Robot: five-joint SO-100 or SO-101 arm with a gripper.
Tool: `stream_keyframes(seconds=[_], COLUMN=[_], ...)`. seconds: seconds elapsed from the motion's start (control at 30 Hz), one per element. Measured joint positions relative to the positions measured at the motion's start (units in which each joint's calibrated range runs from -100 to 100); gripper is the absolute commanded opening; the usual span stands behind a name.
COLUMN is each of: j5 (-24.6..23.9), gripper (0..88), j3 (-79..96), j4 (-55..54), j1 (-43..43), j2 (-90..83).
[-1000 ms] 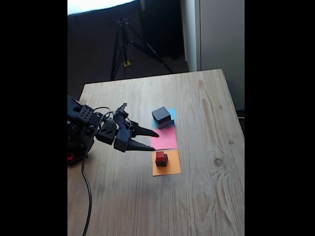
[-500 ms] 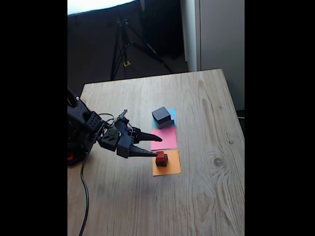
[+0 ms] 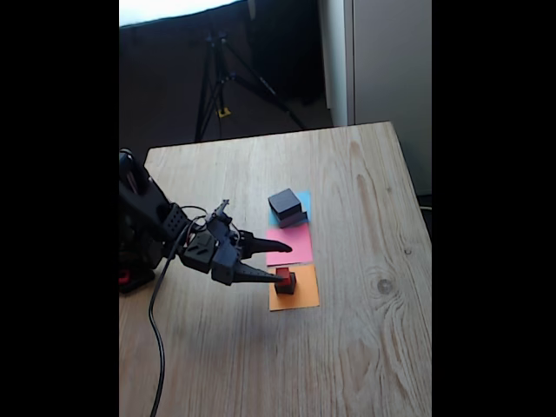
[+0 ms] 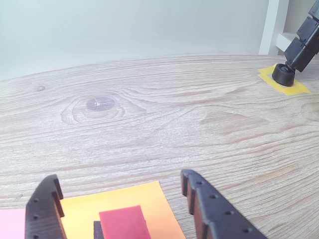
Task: Tower of hanoi
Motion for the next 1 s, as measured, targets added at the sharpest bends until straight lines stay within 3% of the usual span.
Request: stream_keyframes(seconds=[1.0], j5=[0.00], gripper=[26.5], j3=[2.17], j4=[-14.97], j1=[1.45], j2=[14.11])
